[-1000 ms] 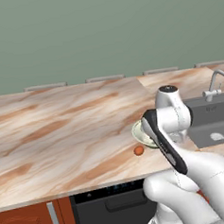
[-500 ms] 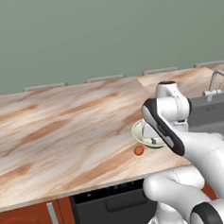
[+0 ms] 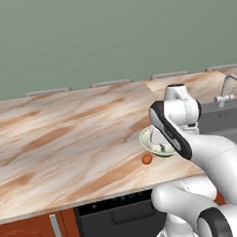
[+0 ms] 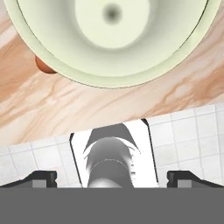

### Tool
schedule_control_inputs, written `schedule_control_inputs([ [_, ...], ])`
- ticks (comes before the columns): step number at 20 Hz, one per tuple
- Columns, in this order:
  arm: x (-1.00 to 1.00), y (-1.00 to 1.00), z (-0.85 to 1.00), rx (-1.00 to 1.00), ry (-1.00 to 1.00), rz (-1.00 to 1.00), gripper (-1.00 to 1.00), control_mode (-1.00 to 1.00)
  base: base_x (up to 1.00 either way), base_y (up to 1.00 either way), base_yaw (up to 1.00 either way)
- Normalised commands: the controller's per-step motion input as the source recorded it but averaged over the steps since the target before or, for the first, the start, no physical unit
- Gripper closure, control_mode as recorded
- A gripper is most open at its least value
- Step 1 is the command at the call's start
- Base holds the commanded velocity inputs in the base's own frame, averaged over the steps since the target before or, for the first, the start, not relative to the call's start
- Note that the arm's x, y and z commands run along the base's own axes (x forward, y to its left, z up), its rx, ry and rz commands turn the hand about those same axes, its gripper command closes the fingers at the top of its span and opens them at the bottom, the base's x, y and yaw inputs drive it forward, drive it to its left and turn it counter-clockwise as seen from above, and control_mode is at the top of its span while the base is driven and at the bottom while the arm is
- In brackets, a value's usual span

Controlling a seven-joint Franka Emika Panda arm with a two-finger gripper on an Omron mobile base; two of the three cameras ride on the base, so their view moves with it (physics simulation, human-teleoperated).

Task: Gather the eggs and milk located in the vicinity of the sink area and place them right next to the bowl.

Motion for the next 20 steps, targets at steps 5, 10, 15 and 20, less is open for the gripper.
schedule_control_inputs([
  [5,0.0,0.0,0.0,0.0,0.0,0.0,-1.0,1.0,0.0,-0.65,0.0],
  [10,0.0,0.0,0.0,0.0,0.0,0.0,-1.0,1.0,0.0,-1.0,0.04],
  [15,0.0,0.0,0.0,0.0,0.0,0.0,-1.0,1.0,-0.04,-1.0,0.02],
  [20,0.0,0.0,0.0,0.0,0.0,0.0,-1.0,1.0,0.0,-1.0,0.0],
])
